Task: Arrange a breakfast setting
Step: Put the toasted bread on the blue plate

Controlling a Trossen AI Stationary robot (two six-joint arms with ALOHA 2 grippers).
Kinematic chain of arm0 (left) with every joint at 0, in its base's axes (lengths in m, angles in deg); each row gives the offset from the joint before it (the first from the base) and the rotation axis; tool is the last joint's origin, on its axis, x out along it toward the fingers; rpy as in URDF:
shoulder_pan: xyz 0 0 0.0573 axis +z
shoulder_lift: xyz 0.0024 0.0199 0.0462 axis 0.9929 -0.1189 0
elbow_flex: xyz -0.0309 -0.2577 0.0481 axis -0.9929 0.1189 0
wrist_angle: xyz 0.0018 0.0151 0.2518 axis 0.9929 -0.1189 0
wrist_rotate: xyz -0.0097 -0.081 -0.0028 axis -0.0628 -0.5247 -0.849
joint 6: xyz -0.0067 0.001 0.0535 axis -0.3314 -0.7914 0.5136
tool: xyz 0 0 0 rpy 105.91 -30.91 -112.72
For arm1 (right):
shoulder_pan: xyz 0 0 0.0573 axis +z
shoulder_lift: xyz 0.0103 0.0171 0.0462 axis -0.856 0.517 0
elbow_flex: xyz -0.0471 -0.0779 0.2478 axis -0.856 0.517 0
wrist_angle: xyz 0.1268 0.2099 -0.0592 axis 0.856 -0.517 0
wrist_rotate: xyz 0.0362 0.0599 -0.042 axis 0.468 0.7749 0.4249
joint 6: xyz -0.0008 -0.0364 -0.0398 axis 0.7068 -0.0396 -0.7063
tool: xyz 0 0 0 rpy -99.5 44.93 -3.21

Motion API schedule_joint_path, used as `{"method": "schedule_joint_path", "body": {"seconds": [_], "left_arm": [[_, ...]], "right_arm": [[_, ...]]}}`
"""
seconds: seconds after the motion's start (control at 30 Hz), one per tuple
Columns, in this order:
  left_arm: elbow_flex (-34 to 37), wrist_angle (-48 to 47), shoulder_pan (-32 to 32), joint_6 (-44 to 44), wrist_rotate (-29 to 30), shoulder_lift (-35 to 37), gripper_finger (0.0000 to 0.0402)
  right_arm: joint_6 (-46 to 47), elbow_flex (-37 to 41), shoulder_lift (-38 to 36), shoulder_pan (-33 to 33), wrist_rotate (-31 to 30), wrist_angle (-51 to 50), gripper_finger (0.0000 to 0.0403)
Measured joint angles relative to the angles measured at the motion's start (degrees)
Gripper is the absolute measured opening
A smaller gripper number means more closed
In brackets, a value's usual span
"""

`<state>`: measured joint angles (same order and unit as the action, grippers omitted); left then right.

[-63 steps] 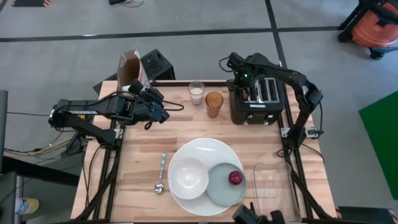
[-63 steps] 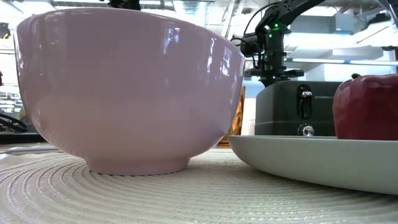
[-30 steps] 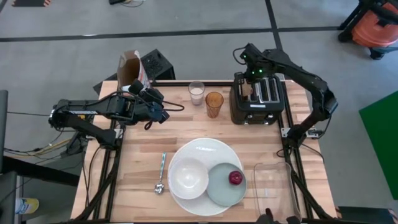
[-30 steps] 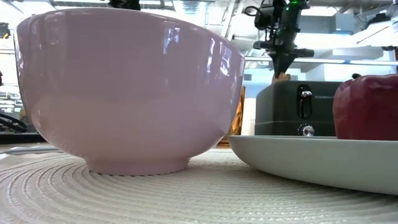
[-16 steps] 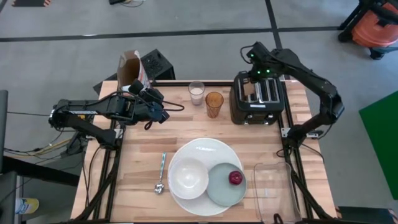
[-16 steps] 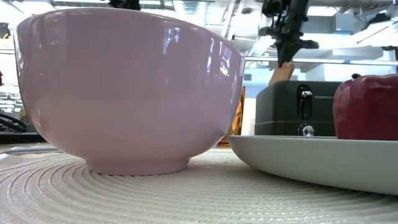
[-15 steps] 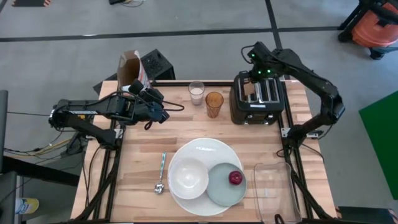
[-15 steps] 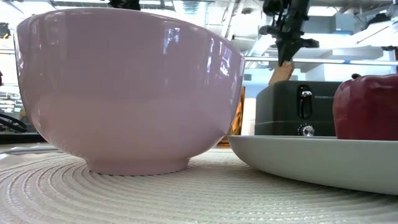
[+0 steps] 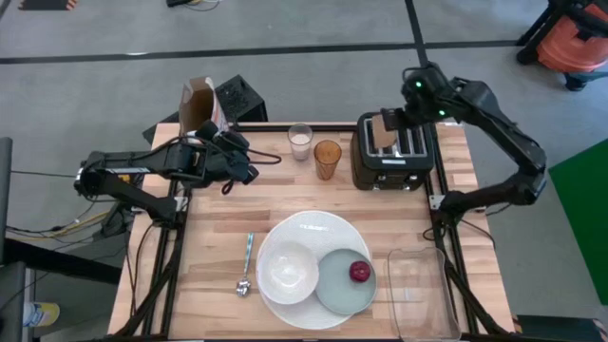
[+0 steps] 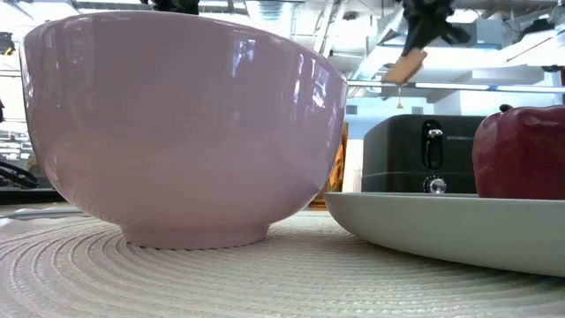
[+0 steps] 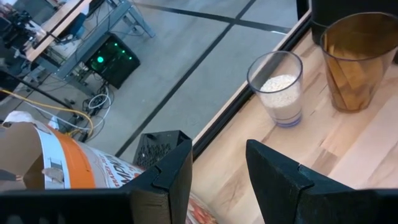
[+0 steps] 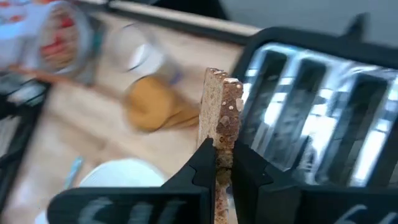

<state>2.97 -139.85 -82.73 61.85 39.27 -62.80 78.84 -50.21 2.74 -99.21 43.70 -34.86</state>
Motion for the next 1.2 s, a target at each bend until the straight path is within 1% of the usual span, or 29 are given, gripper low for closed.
{"method": "schedule_joint_path", "body": {"seconds": [0.13, 0.27, 0.47, 0.63, 0.83, 0.9, 1.0, 1.2], "left_arm": [[0.0, 0.0, 0.5, 0.0, 0.0, 0.0, 0.0139], [0.0, 0.0, 1.0, 0.0, 0.0, 0.0, 0.0139], [0.0, 0.1, 1.5, 0.0, 0.0, 0.0, 0.0139], [0.0, 2.4, 2.8, -0.1, 0.0, 0.0, 0.0139], [0.0, 5.7, 4.5, 0.3, -0.1, 0.0, 0.0139], [0.0, 6.7, 5.2, 0.9, -1.3, 0.0, 0.0139], [0.0, 8.0, 6.2, 2.2, -4.3, 0.0, 0.0139], [0.0, 9.4, 7.6, 3.6, -8.8, 0.0, 0.0139]], "right_arm": [[0.0, 0.0, -2.5, 4.1, 4.2, 0.0, 0.0047], [0.1, 0.0, -3.3, 11.2, 7.5, 0.0, 0.0047], [0.2, 0.0, -2.4, 22.9, 8.7, 0.0, 0.0047], [0.5, 0.9, 0.7, 31.8, 8.6, 2.1, 0.0047], [-0.1, 1.4, 5.8, 39.2, 8.6, 3.0, 0.0047], [-1.3, 1.4, 7.6, 41.2, 8.9, 3.1, 0.0047], [-3.6, 1.4, 10.3, 43.8, 10.8, 3.4, 0.0047], [-3.2, 1.4, 16.2, 47.5, 14.6, 8.6, 0.0047]]}}
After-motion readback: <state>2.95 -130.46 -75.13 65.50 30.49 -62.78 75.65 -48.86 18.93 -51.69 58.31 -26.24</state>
